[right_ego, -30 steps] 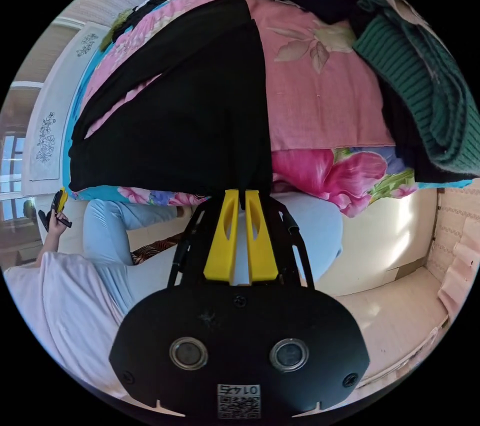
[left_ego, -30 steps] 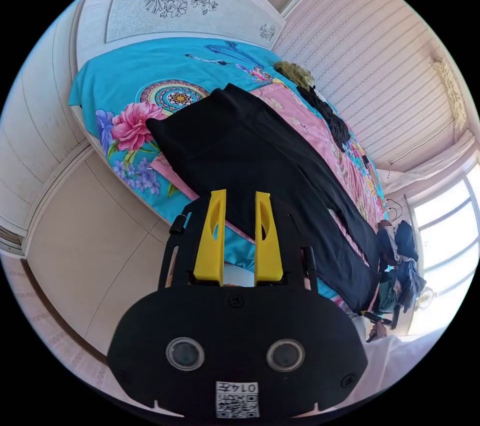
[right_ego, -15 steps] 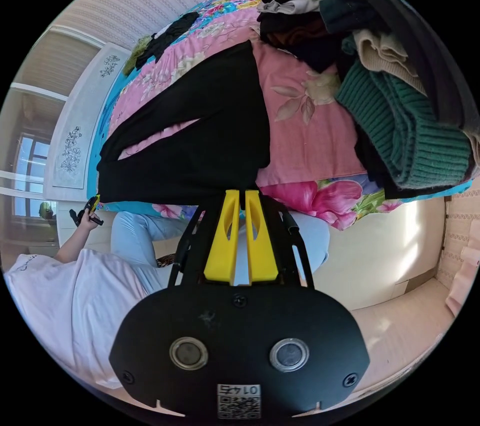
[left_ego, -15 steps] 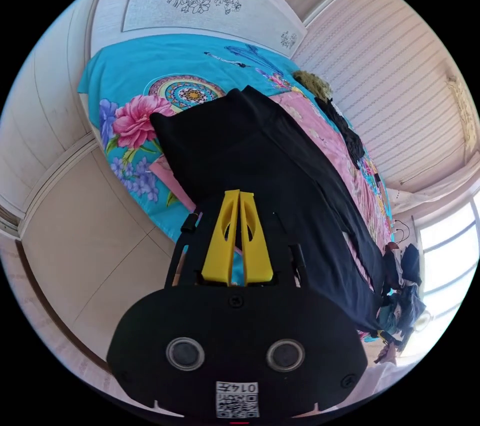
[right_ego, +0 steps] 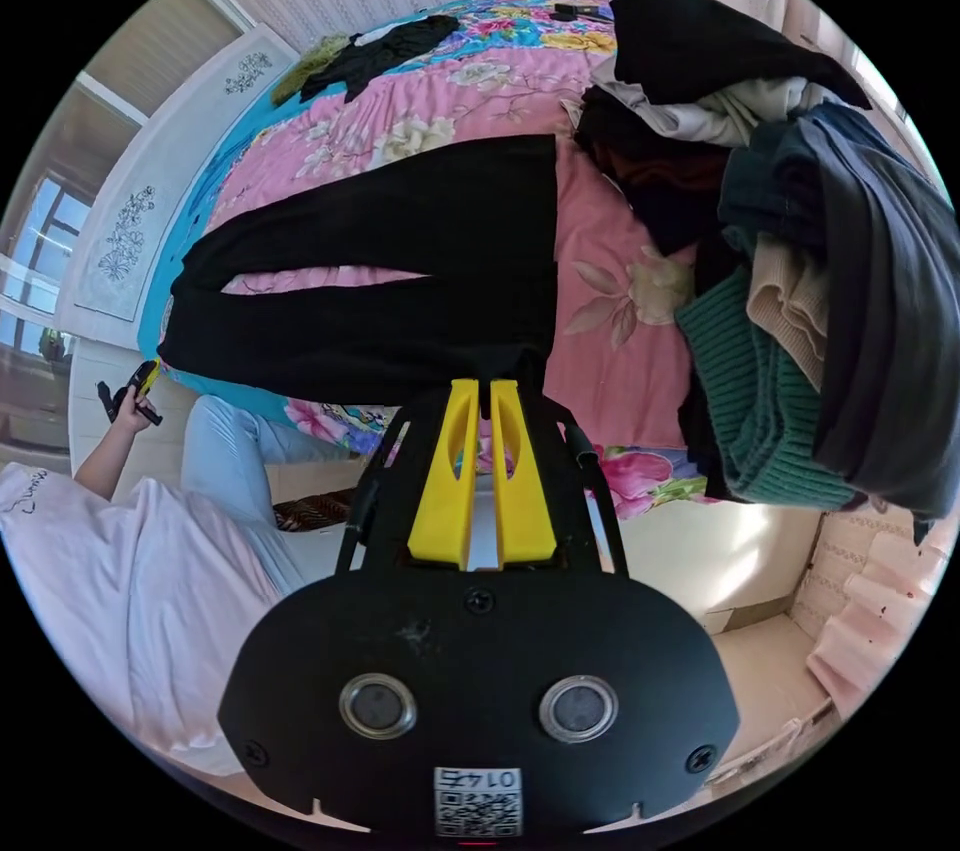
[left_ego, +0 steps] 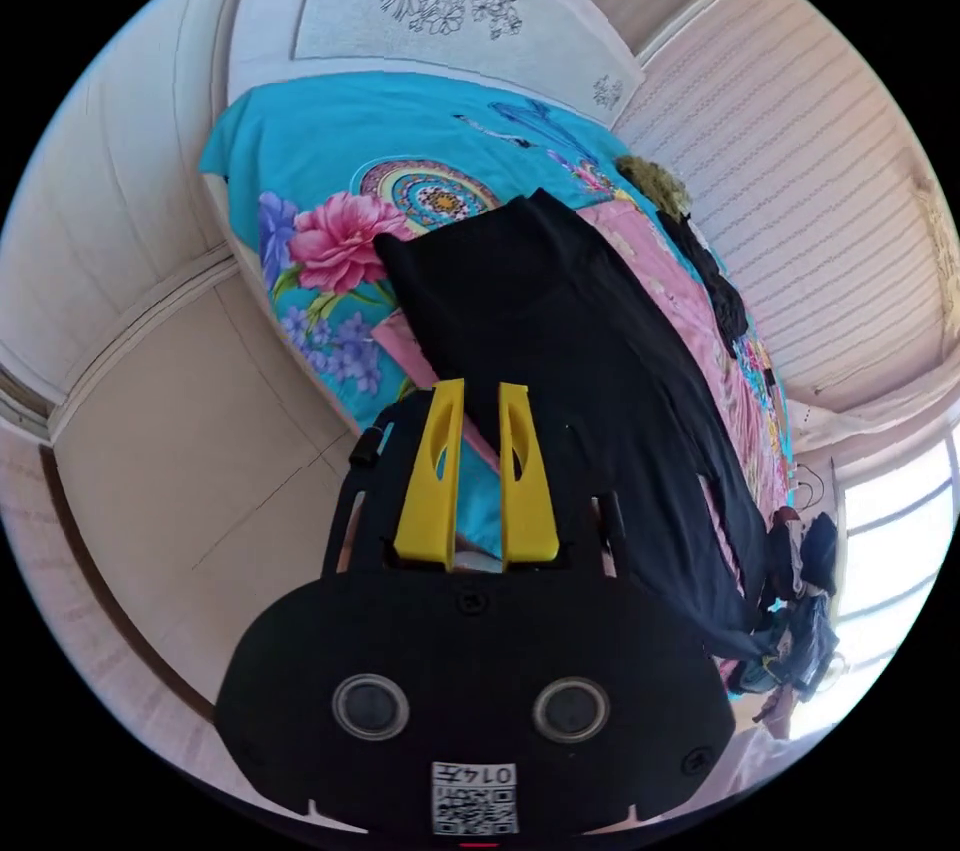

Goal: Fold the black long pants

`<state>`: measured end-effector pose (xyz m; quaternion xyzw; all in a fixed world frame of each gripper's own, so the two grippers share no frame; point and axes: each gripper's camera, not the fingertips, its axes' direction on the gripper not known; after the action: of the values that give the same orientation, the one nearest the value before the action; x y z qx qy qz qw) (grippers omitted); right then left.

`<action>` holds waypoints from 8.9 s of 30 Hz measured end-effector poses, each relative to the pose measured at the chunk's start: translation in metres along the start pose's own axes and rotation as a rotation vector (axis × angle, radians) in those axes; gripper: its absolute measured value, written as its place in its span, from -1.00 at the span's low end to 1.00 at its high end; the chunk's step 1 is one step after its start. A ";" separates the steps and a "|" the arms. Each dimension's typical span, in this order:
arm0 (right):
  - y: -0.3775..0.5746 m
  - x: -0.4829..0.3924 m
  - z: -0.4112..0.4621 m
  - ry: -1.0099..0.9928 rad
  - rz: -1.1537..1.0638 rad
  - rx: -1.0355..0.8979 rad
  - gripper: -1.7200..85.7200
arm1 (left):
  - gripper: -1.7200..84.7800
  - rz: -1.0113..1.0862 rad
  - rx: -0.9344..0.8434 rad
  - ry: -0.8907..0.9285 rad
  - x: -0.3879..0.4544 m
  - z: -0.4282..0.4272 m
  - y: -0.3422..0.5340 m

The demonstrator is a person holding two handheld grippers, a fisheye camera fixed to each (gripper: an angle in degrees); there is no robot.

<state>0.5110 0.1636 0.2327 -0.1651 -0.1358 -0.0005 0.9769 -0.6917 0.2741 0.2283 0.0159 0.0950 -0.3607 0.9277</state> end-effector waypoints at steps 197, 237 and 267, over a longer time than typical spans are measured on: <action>-0.055 -0.013 0.088 0.172 0.325 0.073 -0.64 | -0.98 0.814 -0.145 -0.457 0.324 0.146 -0.015; 0.206 0.194 0.109 -0.518 0.279 0.343 -0.93 | -0.89 1.712 -0.834 0.349 0.925 0.350 0.444; 0.098 -0.064 0.069 0.098 -0.076 0.239 -0.88 | -0.95 1.790 -0.185 0.193 0.797 0.143 0.388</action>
<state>0.4354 0.2762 0.2465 -0.0423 -0.0933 -0.0293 0.9943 0.1677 0.0163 0.2035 0.0392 0.1531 0.5075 0.8470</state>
